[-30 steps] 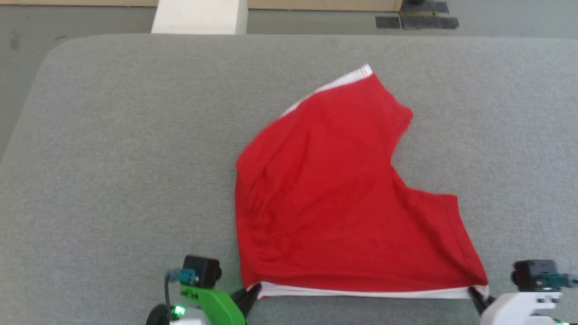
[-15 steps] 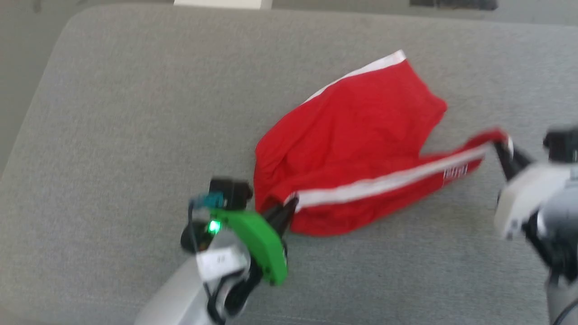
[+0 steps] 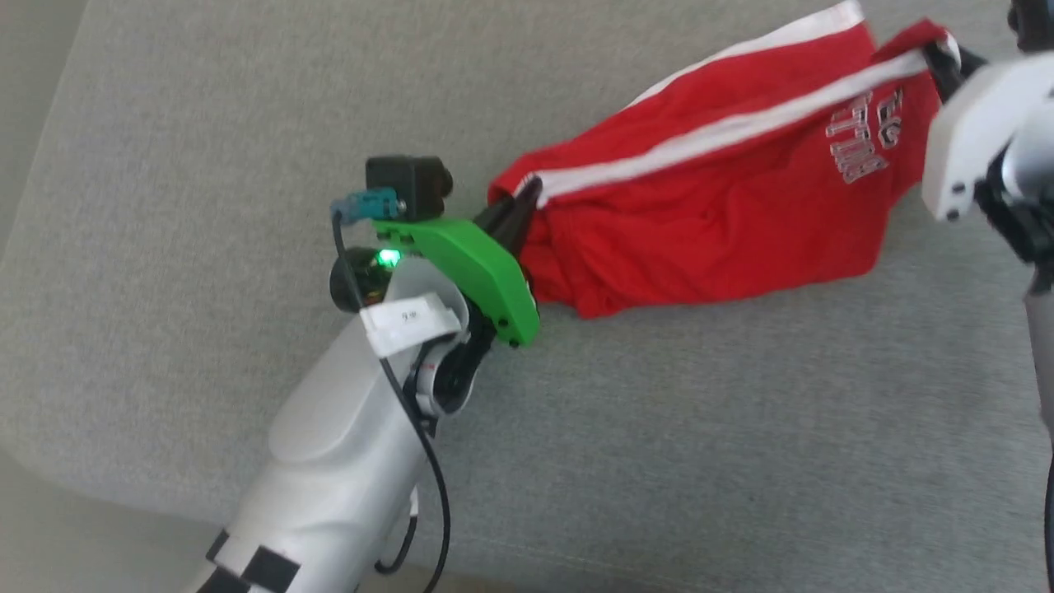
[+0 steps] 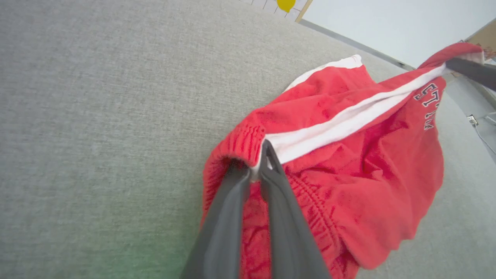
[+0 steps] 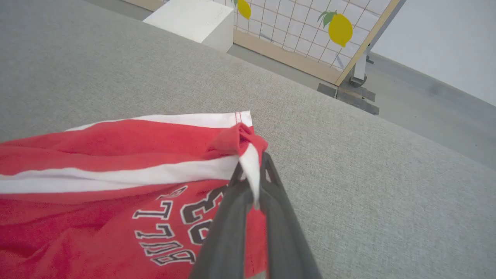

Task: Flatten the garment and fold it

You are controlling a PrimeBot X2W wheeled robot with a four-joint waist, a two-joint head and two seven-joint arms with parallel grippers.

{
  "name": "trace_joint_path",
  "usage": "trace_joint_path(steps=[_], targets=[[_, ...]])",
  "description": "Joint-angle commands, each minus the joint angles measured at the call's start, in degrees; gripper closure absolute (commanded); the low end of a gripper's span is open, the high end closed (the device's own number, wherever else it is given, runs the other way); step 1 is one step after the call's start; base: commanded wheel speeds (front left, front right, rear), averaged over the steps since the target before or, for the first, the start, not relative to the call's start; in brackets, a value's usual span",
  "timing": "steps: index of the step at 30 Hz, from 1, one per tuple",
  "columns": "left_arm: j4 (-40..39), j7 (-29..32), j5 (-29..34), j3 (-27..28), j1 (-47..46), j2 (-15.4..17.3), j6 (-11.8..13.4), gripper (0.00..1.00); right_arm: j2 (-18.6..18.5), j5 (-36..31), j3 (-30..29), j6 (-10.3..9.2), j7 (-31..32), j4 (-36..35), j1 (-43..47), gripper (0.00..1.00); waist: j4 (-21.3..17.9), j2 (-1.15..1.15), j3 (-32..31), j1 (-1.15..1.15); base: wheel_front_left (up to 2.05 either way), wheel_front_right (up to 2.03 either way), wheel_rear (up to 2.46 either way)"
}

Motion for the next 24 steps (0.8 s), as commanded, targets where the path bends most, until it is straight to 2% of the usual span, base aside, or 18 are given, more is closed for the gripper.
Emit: trace_joint_path(steps=[1,7,14,15,16,17,20,24], targets=[[0.9,-0.8,1.0,0.4,-1.5,-0.4,0.5,1.0,-0.2,0.6,0.8,-0.09,-0.1,2.1,-2.4,1.0,3.2,0.0,4.2,0.0,0.0,0.0,0.0],[3.3,-1.2,0.9,-0.5,-3.3,-1.7,1.4,1.0,-1.7,0.9,4.4,-0.09,3.2,11.8,-9.8,1.0,5.1,0.0,6.6,0.0,0.0,0.0,0.0],[3.7,0.8,-0.4,-3.0,-3.5,-2.7,1.0,0.99,-3.7,2.4,7.5,-0.09,13.0,19.7,-14.9,1.0,6.4,0.0,7.5,0.0,0.0,0.0,0.0],[3.1,0.6,-0.5,-3.6,-3.4,-2.8,0.7,0.01,-3.6,2.9,7.0,-0.09,14.7,20.3,-15.2,0.67,6.5,0.0,7.0,0.0,0.0,0.0,0.0],[2.8,0.2,-0.6,-3.7,-3.3,-2.9,0.5,0.0,-3.5,3.2,6.8,-0.09,14.7,20.0,-15.1,0.11,6.5,0.0,6.8,0.0,0.0,0.0,0.0],[2.4,-0.5,-0.5,-3.8,-3.2,-2.9,0.3,0.0,-3.6,3.3,6.5,-0.09,14.1,19.7,-14.9,0.0,6.4,0.0,6.3,0.0,0.0,0.0,0.0],[1.4,-3.1,-0.1,-3.8,-2.4,-2.9,-0.1,0.0,-3.5,3.9,5.8,-0.09,10.5,18.1,-13.1,0.0,6.0,0.0,4.7,0.0,0.0,0.0,0.0],[0.1,-8.1,1.0,-3.7,-0.2,-2.0,-1.1,0.0,-2.4,3.7,2.9,-0.09,2.4,15.4,-8.6,0.0,4.9,0.0,1.5,0.0,0.0,0.0,0.0]])
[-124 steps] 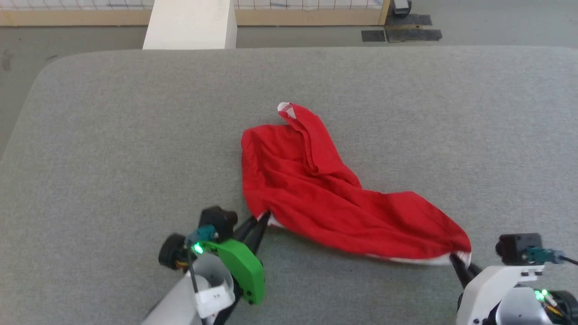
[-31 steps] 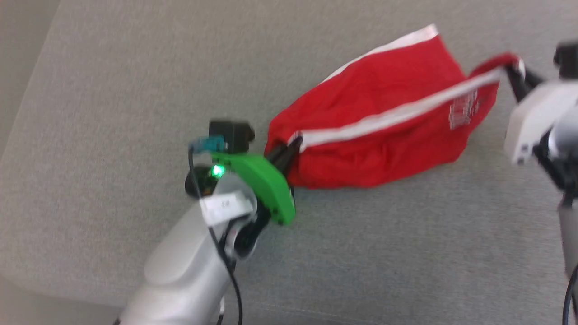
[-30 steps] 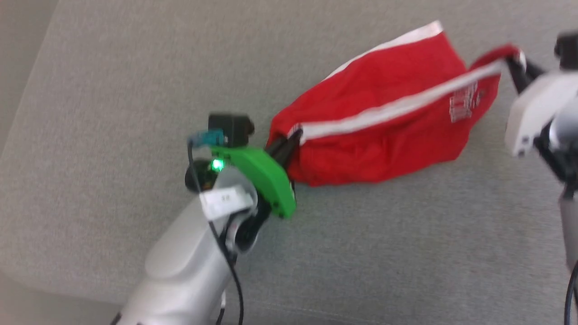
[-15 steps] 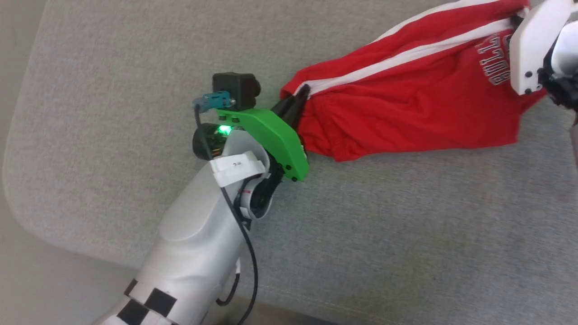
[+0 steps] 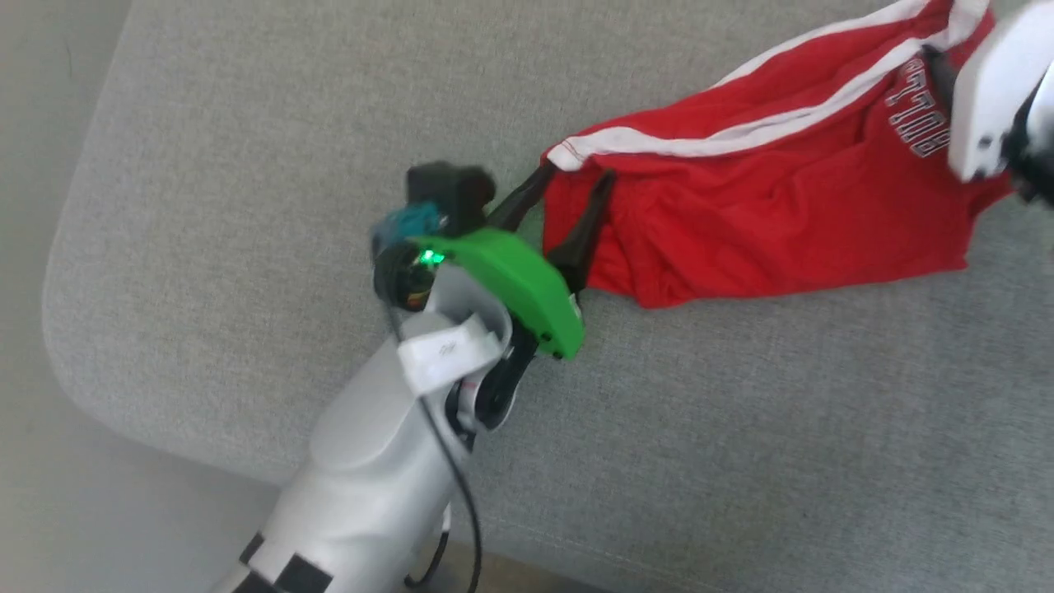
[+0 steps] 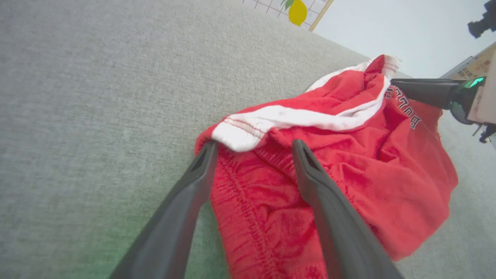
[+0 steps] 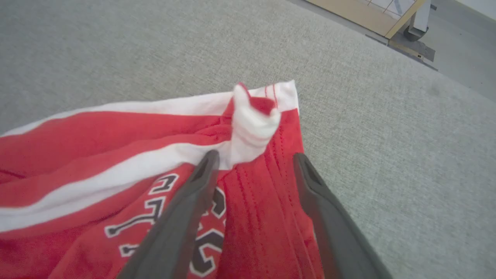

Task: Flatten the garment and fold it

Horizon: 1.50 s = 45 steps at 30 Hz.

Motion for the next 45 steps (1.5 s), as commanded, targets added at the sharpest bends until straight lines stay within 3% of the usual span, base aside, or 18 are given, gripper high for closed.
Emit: trace_joint_path(steps=[1,9,13,21,25,32,45], targets=[[-0.4,-2.1,1.3,0.4,1.6,0.7,-0.3,0.0,1.1,0.4,-1.5,-0.08,-3.4,-0.9,2.6,0.0,-1.6,0.0,-3.4,0.0,0.0,0.0,0.0],[-1.4,-11.1,4.7,1.5,8.8,4.0,-0.8,0.0,6.1,-0.4,-5.9,-0.08,-19.2,-5.2,15.0,0.0,-3.7,0.0,-10.1,0.0,0.0,0.0,0.0],[-4.8,-12.2,9.0,5.8,12.3,4.5,-0.7,0.0,8.2,0.3,-8.7,-0.08,-24.3,-6.0,18.6,0.0,-3.9,0.0,-12.2,0.0,0.0,0.0,0.0],[-14.4,-12.2,21.4,19.2,21.4,1.2,-6.3,0.0,10.3,1.3,-14.7,-0.08,-27.2,-4.0,18.4,0.0,-3.1,0.0,-12.5,0.0,0.0,0.0,0.0],[-16.1,-12.2,25.8,23.1,23.7,-0.2,-7.4,0.0,11.5,0.8,-19.3,-0.08,-24.3,0.3,14.9,0.0,-2.7,0.0,-11.4,0.0,0.0,0.0,0.0],[-18.3,-12.2,27.7,26.4,25.1,-1.1,-8.0,0.0,11.6,-4.8,-26.9,-0.08,-12.7,9.1,6.8,0.0,-0.8,0.0,-8.7,0.0,0.0,0.0,0.0],[-20.6,-12.2,24.1,26.6,25.0,-1.2,-7.6,0.0,11.7,-15.1,-29.1,-0.08,8.9,14.1,-1.1,0.0,2.3,0.0,-4.5,0.0,0.0,0.0,0.0]])
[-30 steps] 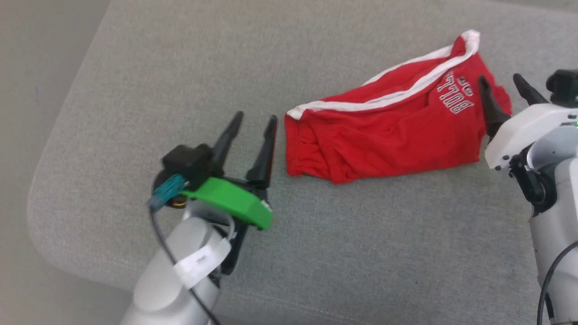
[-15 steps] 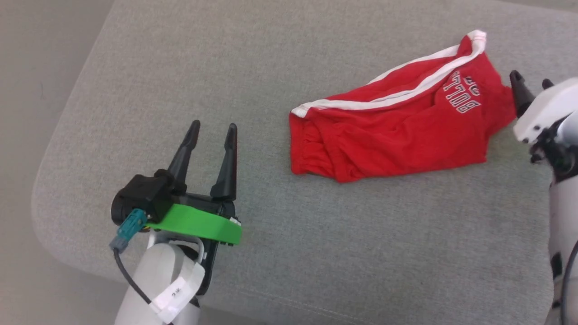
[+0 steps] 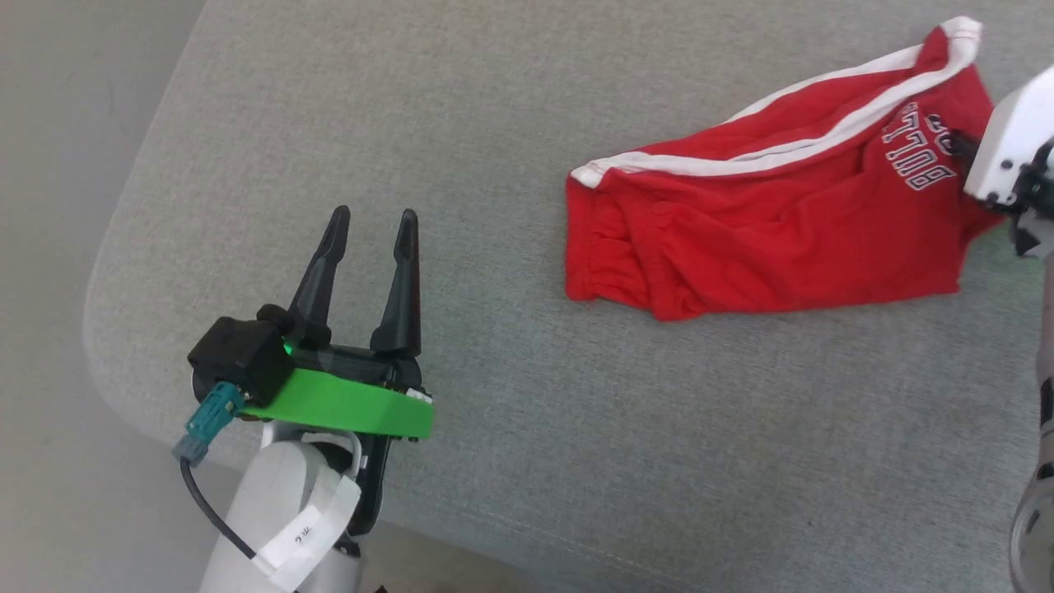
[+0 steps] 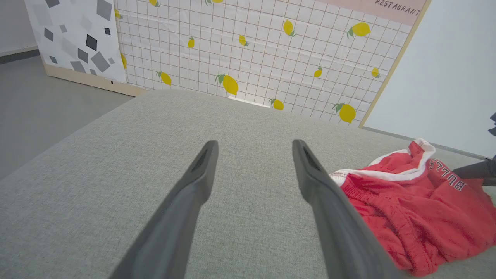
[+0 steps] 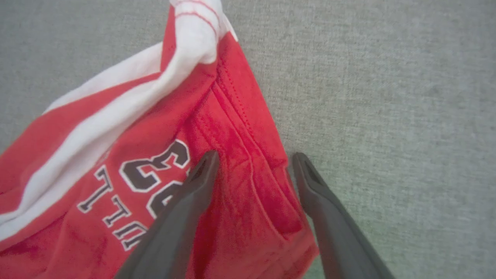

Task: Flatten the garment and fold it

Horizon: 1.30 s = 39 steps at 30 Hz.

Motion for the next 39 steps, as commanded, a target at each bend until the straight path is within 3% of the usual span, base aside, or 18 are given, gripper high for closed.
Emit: trace_joint_path(steps=[1,3,4,5,7,13,20,21,26,32,39], targets=[[-0.1,-0.2,-0.3,-0.1,0.6,-0.2,0.2,0.0,1.0,-0.2,0.8,-0.06,2.7,1.3,0.6,0.0,0.6,0.0,0.6,0.0,0.0,0.0,0.0],[-0.1,-0.2,-0.2,0.0,0.7,-0.2,0.3,0.0,1.1,0.0,2.0,-0.06,5.8,1.2,1.0,0.05,0.6,0.0,0.5,0.0,0.0,0.0,0.0],[0.0,-0.2,-0.2,0.0,0.7,-0.2,0.3,0.0,1.0,0.3,2.6,-0.06,6.9,1.0,1.3,0.48,0.6,0.0,0.5,0.0,0.0,0.0,0.0],[0.0,-0.2,-0.3,0.0,0.8,-0.2,0.4,0.0,0.9,0.6,3.2,-0.06,7.5,0.4,1.7,0.72,0.6,0.0,0.5,0.0,0.0,0.0,0.0],[0.1,-0.2,-0.2,0.1,0.7,-0.2,0.4,0.0,0.5,1.3,4.2,-0.06,7.1,-1.3,2.6,1.0,0.5,0.0,0.4,0.0,0.0,0.0,0.0],[0.6,-0.2,0.4,-0.4,0.5,-0.2,0.3,0.0,-1.9,4.8,8.1,-0.06,3.3,-6.8,6.8,1.0,-0.5,0.0,-1.0,0.0,0.0,0.0,0.0],[1.7,-0.2,2.4,-0.7,1.4,-0.2,-0.1,0.0,-5.7,8.0,6.6,-0.06,-2.7,-14.3,15.6,1.0,-3.6,0.0,-4.6,0.0,0.0,0.0,0.0],[2.5,-0.2,3.3,-0.9,1.9,-0.2,-0.2,0.0,-6.4,7.8,4.7,-0.06,-4.5,-17.6,20.0,1.0,-5.7,0.0,-6.3,0.0,0.0,0.0,0.0],[3.6,-0.2,4.4,-1.8,2.2,-0.2,-0.4,0.0,-6.6,5.5,0.4,-0.06,-6.5,-22.5,27.0,1.0,-8.7,0.0,-8.4,0.0,0.0,0.0,0.0],[4.5,-0.2,5.0,-3.7,1.9,-0.2,-0.5,0.0,-5.9,-0.7,-4.6,-0.06,-9.0,-26.7,31.5,1.0,-11.1,0.0,-9.6,0.0,0.0,0.0,0.0],[5.6,-0.2,4.9,-4.9,2.0,-0.2,-0.5,0.0,-5.8,-3.4,0.5,-0.06,-10.3,-33.1,32.8,1.0,-11.8,0.0,-10.8,0.0,0.0,0.0,0.0]])
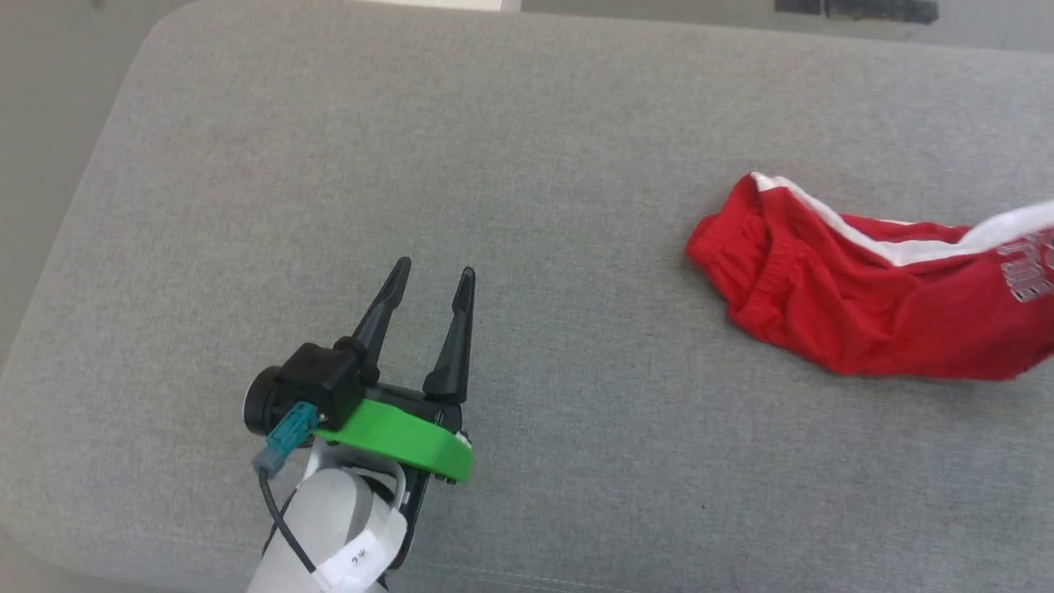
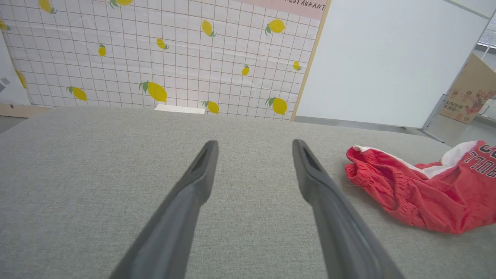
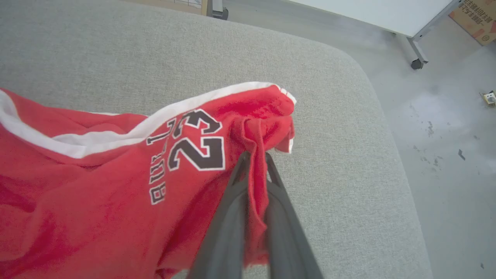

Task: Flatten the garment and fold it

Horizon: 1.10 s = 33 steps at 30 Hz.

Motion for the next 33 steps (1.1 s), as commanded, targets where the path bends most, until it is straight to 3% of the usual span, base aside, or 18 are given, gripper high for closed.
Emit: trace_joint_path(steps=[1,6,10,15,26,28,29,32,33], targets=[[0.3,-0.2,0.6,-0.1,0.5,-0.1,-0.4,0.0,-0.2,-0.4,2.0,-0.09,-0.3,-1.8,0.4,1.0,-0.3,0.0,-0.7,0.0,0.0,0.0,0.0],[0.6,-0.2,0.2,-0.8,0.8,-0.1,-0.4,0.0,-2.5,-0.3,13.7,-0.09,2.3,-8.1,-0.5,1.0,0.7,0.0,-1.3,0.0,0.0,0.0,0.0],[0.5,-0.2,-0.3,-1.1,0.8,-0.1,-0.4,0.0,-3.9,1.6,26.4,-0.09,6.4,-10.9,-2.4,1.0,2.2,0.0,-1.0,0.0,0.0,0.0,0.0],[0.3,-0.2,-0.8,-1.6,0.3,-0.1,-0.4,0.0,-4.3,3.9,37.2,-0.09,9.1,-7.3,-5.4,1.0,4.2,0.0,0.1,0.0,0.0,0.0,0.0],[-0.4,-0.2,-1.6,-1.2,-0.9,-0.1,-0.4,0.0,-2.1,8.0,46.4,-0.09,8.7,6.4,-9.6,1.0,7.2,0.0,2.3,0.0,0.0,0.0,0.0],[-0.4,-0.2,-1.6,-1.0,-0.8,-0.1,-0.4,0.0,-2.2,9.2,47.4,-0.09,8.6,7.3,-9.7,0.41,7.1,0.0,2.2,0.0,0.0,0.0,0.0],[-0.4,-0.2,-1.6,-0.8,-0.7,-0.1,-0.4,0.0,-2.0,10.2,47.6,-0.09,8.5,7.4,-9.7,0.0,6.9,0.0,2.0,0.0,0.0,0.0,0.0],[-0.2,-0.2,-1.3,-0.4,-0.2,-0.1,-0.4,0.0,-1.6,12.9,47.7,-0.09,7.1,6.3,-9.4,0.0,6.0,0.0,1.1,0.0,0.0,0.0,0.0],[0.0,-0.2,-1.1,0.0,0.4,-0.1,-0.4,0.0,-1.0,15.8,46.5,-0.09,4.1,3.0,-8.0,0.0,4.7,0.0,-0.5,0.0,0.0,0.0,0.0]])
